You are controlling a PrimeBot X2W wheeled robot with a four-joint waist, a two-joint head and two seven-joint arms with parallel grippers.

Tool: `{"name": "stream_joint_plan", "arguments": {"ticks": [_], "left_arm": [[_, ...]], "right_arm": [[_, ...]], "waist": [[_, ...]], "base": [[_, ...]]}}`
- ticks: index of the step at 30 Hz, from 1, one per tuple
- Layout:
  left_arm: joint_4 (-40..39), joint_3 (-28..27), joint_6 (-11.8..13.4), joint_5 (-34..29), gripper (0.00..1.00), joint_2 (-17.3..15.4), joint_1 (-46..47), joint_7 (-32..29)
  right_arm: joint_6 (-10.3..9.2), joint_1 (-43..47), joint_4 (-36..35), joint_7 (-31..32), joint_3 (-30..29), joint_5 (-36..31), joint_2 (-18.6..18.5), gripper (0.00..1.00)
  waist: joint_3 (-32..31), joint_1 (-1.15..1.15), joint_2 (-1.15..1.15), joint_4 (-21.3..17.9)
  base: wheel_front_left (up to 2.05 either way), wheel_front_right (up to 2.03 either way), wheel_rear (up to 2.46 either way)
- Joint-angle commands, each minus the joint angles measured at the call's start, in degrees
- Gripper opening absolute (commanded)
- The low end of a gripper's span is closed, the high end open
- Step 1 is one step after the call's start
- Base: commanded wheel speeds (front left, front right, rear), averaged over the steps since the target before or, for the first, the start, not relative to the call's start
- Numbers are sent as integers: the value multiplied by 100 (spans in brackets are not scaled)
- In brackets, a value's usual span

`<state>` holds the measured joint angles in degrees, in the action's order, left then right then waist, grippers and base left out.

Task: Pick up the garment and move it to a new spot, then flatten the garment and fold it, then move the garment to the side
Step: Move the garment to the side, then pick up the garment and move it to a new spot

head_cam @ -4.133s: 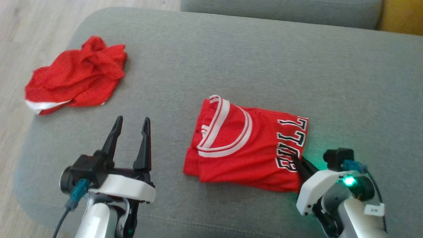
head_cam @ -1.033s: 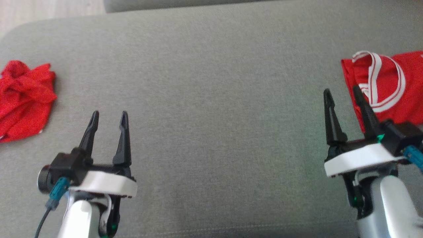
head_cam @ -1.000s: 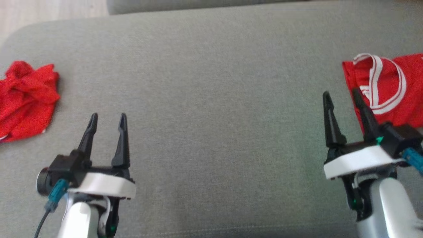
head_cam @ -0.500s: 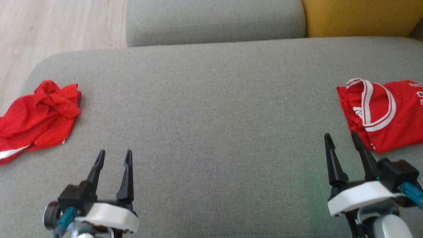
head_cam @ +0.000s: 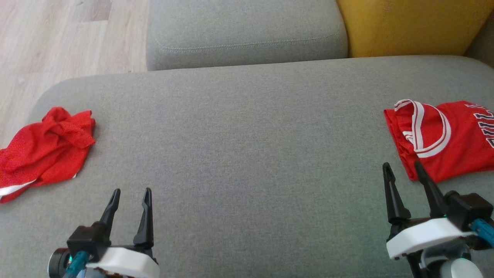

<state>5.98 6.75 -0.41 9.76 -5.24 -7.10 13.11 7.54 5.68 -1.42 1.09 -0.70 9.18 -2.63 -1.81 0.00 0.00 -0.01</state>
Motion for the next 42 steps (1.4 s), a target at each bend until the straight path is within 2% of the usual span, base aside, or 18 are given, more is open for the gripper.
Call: {"name": "stream_joint_plan", "arguments": {"ticks": [1,21,29,34,42], "left_arm": [[-213,-165,38,56,100,-76,140,2],[-230,-86,135,99,100,-153,160,-35],[-259,-44,141,115,100,-166,252,-20],[-226,23,118,122,100,-157,390,3],[-96,164,28,155,100,-107,676,73]], "right_arm": [[-5,-70,-242,8,104,19,-25,100],[-5,-14,-257,60,145,48,-25,100],[-5,0,-312,69,94,35,-25,100],[-5,84,-426,71,45,84,-25,100],[-5,248,-630,91,39,153,-25,100]], "waist": [[-5,0,0,-9],[-1,0,0,50],[56,0,0,231],[52,0,0,700],[55,0,0,1752]], "base": [[0,0,0],[0,0,0],[0,0,0],[0,0,0],[0,0,0]]}}
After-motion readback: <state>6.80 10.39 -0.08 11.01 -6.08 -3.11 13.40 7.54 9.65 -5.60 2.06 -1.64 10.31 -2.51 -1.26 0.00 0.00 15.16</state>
